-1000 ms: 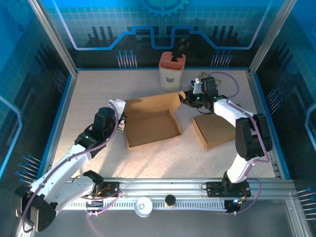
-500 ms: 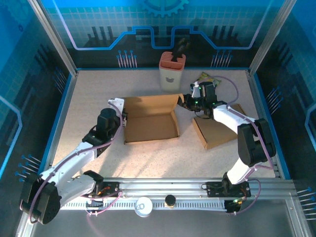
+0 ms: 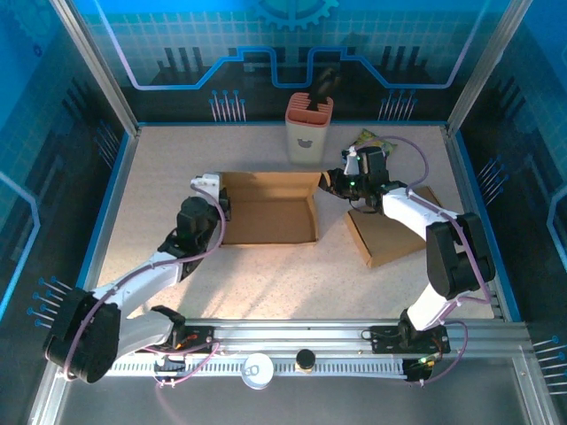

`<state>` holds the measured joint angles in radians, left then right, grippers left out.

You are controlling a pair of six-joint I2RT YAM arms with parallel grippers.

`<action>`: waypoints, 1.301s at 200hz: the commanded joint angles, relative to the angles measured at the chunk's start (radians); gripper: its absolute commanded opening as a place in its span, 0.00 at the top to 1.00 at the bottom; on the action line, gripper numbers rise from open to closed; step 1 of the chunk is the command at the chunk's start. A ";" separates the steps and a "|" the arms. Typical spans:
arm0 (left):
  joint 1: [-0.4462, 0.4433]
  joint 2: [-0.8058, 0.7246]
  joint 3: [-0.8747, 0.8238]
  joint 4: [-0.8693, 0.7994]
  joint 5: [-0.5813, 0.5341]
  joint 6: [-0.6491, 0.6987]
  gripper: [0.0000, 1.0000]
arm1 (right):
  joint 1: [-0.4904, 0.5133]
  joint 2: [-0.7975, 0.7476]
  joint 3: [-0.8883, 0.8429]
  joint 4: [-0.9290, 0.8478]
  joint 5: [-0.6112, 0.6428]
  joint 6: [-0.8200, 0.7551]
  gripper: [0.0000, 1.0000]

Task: Fold the paper box

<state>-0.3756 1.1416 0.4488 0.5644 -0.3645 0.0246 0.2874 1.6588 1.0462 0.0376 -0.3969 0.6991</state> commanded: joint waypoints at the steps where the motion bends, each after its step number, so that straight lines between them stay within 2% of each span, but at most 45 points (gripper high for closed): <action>1: -0.012 0.025 -0.074 0.193 0.110 0.001 1.00 | 0.043 -0.022 -0.008 0.021 -0.043 -0.019 0.73; 36: -0.013 0.063 -0.178 0.392 0.095 0.015 1.00 | 0.047 -0.014 -0.018 0.031 -0.043 -0.015 0.74; 65: -0.013 0.049 -0.174 0.364 0.111 0.007 1.00 | 0.046 -0.018 -0.009 0.015 -0.040 -0.019 0.74; 95: -0.014 0.027 -0.114 0.191 0.140 -0.075 1.00 | 0.045 -0.019 0.005 -0.010 -0.038 -0.024 0.74; 115: -0.017 0.028 -0.092 0.116 0.121 -0.148 1.00 | 0.045 -0.015 0.011 -0.017 -0.042 -0.022 0.74; 185: -0.036 0.012 -0.183 0.166 0.057 -0.251 1.00 | 0.042 -0.034 -0.013 -0.018 -0.045 -0.028 0.74; 230: -0.109 0.072 -0.234 0.281 -0.019 -0.215 1.00 | 0.028 -0.036 -0.036 -0.006 -0.055 -0.026 0.74; 260: -0.124 0.112 -0.267 0.352 -0.042 -0.198 1.00 | 0.023 -0.044 -0.033 -0.023 -0.054 -0.033 0.74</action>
<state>-0.4614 1.2064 0.2272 0.8997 -0.4591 -0.1822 0.2951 1.6436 1.0206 0.0223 -0.3969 0.6937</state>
